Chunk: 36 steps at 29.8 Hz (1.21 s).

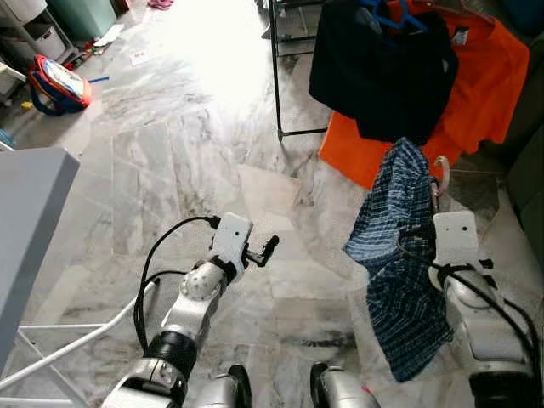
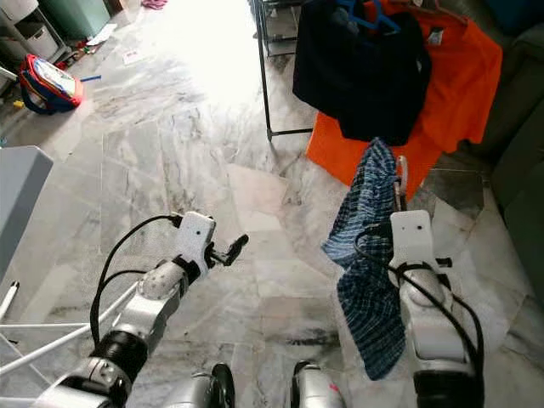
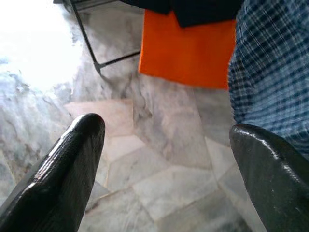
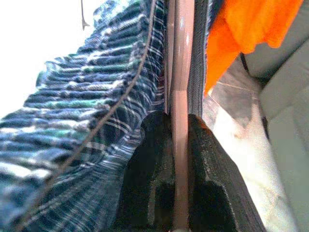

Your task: Hang hanger

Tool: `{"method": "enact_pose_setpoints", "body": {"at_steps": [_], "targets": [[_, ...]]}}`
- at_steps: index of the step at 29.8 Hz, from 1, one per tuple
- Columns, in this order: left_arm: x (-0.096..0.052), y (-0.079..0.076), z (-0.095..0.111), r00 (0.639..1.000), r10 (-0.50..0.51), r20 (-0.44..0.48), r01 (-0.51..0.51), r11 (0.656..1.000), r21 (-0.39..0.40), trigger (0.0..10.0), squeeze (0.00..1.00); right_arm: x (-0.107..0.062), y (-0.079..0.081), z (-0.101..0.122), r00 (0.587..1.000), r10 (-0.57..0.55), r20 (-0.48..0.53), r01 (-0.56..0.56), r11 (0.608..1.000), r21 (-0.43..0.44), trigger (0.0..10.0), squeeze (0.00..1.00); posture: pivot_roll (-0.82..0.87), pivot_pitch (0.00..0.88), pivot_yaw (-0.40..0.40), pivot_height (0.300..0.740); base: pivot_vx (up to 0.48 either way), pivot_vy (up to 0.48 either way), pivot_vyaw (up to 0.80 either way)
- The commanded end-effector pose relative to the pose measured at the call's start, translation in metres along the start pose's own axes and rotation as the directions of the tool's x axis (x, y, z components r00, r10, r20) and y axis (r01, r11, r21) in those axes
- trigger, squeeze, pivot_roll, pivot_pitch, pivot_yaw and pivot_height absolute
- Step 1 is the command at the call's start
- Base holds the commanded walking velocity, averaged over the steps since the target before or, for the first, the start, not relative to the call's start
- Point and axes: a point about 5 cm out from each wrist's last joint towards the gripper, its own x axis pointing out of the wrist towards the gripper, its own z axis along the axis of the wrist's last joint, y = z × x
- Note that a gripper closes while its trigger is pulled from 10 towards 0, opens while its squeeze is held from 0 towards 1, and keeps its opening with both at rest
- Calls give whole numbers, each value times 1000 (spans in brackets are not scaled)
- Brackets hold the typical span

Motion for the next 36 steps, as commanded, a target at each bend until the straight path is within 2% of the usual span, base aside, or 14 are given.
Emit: {"method": "enact_pose_setpoints", "body": {"at_steps": [1,4,5,6,7,9,21,22,23,24,25,27,28,36], "targets": [[-6,8,1,998,52,37,-52,999,-10,10000,0,-5,9,11,996,41,80,-40,999,-12,10000,0,-177,221,78,740,0,0,0],[-9,12,3,994,85,71,-84,996,-16,10000,0,-7,15,16,992,51,117,-51,999,-2,10000,0,-177,221,78,740,0,0,0],[-12,14,4,991,94,91,-91,995,-32,10000,102,-10,18,19,988,56,142,-56,998,-1,10000,0,-175,211,66,740,0,0,0],[-12,14,4,991,94,91,-91,995,-32,10000,102,-10,18,19,988,56,142,-56,998,-1,10000,0,-175,211,66,740,0,0,0],[-13,14,5,991,95,98,-91,995,-41,10000,1000,-11,19,20,987,58,152,-58,998,-5,10000,0,-175,211,66,740,0,0,0],[-16,16,8,987,95,131,-84,993,-89,10000,1000,-12,22,22,985,63,160,-60,998,-20,10000,0,-175,211,66,740,0,0,0],[-18,19,13,978,131,159,-121,990,-75,10000,1000,-19,26,22,982,46,183,-50,999,19,10000,0,-164,201,55,740,0,0,0],[-18,19,13,981,123,152,-110,990,-92,10000,863,-20,28,22,982,51,181,-56,998,25,10000,0,-166,202,56,740,0,0,0],[-18,19,13,981,123,152,-110,990,-92,10000,863,-20,28,22,982,51,181,-56,998,25,10000,0,-166,202,56,740,0,0,0],[-18,18,12,983,114,146,-101,990,-98,10000,345,-21,30,21,982,56,180,-62,998,27,10000,0,-167,202,56,740,0,0,0],[-18,16,13,984,91,154,-75,992,-103,10000,0,-22,31,21,982,60,181,-65,998,25,10000,0,-169,200,56,740,0,0,0],[-18,16,13,984,91,154,-75,992,-103,10000,0,-22,31,21,982,60,181,-65,998,25,10000,0,-169,200,56,740,0,0,0],[-17,13,16,983,59,171,-41,993,-106,10000,0,-22,29,21,981,56,185,-61,998,23,10000,0,-170,196,59,740,0,0,0],[-14,10,21,982,36,184,-15,994,-113,10000,0,-22,29,22,980,47,192,-53,998,26,10000,0,-172,191,62,740,324,0,0]]}}
